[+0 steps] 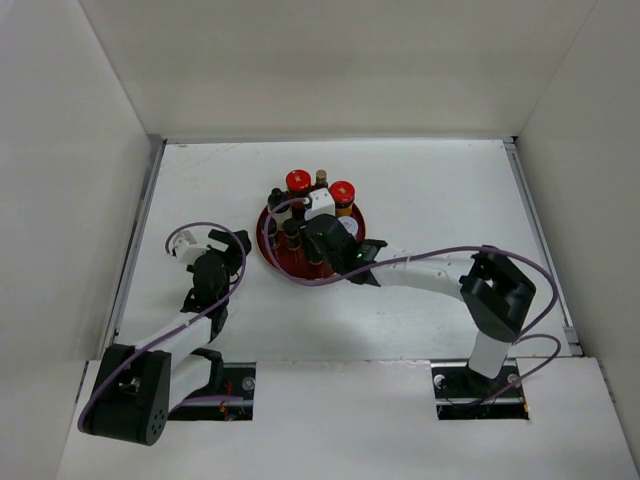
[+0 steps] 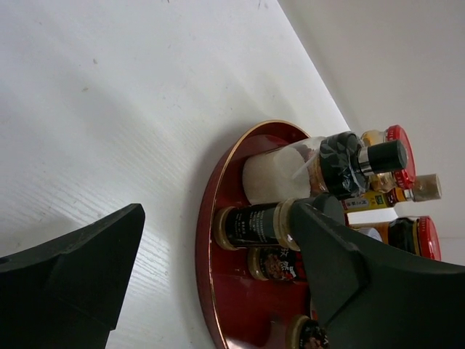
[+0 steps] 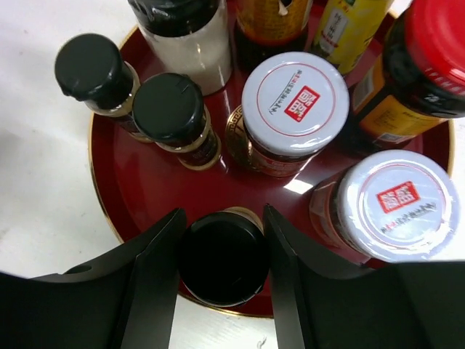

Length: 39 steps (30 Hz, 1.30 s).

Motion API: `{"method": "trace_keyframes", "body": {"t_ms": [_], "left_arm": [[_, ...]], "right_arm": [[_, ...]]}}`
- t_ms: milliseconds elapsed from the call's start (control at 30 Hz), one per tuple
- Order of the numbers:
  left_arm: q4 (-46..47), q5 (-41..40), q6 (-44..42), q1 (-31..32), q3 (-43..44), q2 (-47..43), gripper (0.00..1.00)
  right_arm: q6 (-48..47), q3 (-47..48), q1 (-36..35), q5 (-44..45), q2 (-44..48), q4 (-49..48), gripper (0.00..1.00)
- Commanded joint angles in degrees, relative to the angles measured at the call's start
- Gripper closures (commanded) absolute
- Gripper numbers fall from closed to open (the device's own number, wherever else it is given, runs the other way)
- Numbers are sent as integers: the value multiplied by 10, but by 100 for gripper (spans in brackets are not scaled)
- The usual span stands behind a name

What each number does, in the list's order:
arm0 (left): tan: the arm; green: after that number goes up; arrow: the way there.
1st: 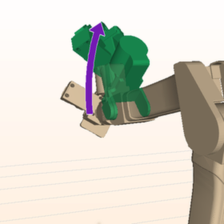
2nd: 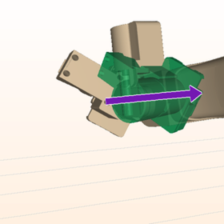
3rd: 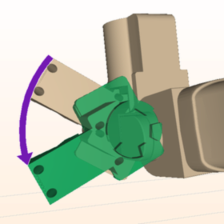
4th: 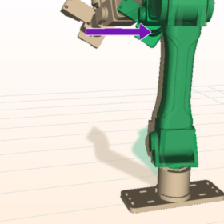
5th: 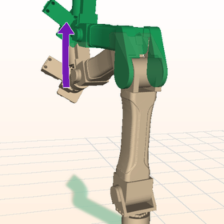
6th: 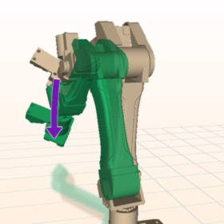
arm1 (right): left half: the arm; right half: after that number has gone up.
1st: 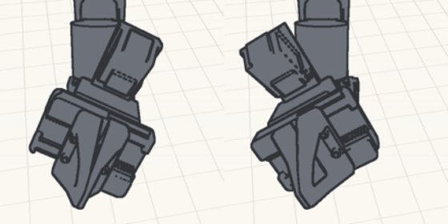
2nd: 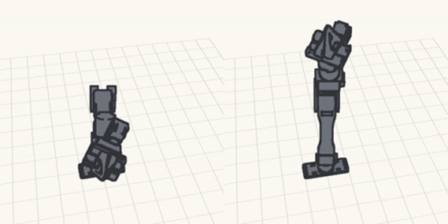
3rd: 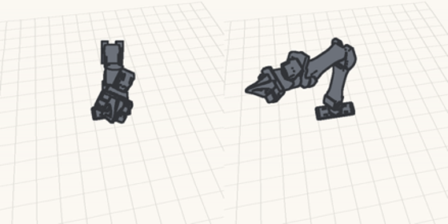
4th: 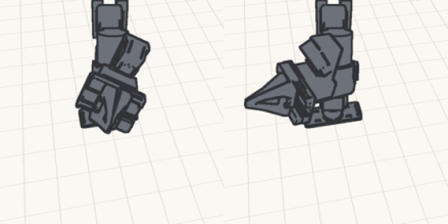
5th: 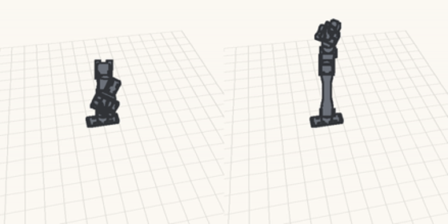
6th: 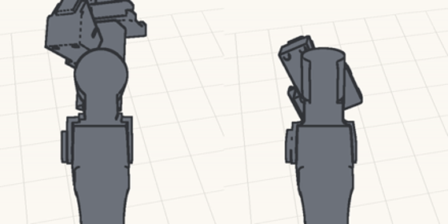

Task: Organize the condiment bottles

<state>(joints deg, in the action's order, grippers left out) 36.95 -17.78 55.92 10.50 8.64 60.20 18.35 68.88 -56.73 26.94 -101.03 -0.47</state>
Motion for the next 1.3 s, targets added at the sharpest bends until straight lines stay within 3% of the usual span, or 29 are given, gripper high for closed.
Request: {"method": "trace_keyframes", "body": {"t_ms": [0,200,300,433,467,667,1033,1267], "left_arm": [[14,-9,10,-6,2,0,13],[11,-18,10,-8,0,-4,11],[5,-22,8,-9,0,-10,6],[3,-23,7,-6,3,-2,5],[3,-23,7,-6,3,-1,0],[1,-26,6,-13,0,-15,0],[-9,-44,-9,-4,7,-25,0],[-135,-83,-14,-3,55,-40,0]], "right_arm": [[-7,34,-4,-2,-16,-44,61],[1,24,-13,1,-38,-48,57],[4,17,-13,1,-38,-52,43],[-2,7,-18,9,-8,-53,26],[-4,5,-18,12,0,-55,22],[-16,-35,-14,25,103,-70,0],[31,-250,85,227,273,-214,0],[97,-351,130,240,300,-262,0]]}}
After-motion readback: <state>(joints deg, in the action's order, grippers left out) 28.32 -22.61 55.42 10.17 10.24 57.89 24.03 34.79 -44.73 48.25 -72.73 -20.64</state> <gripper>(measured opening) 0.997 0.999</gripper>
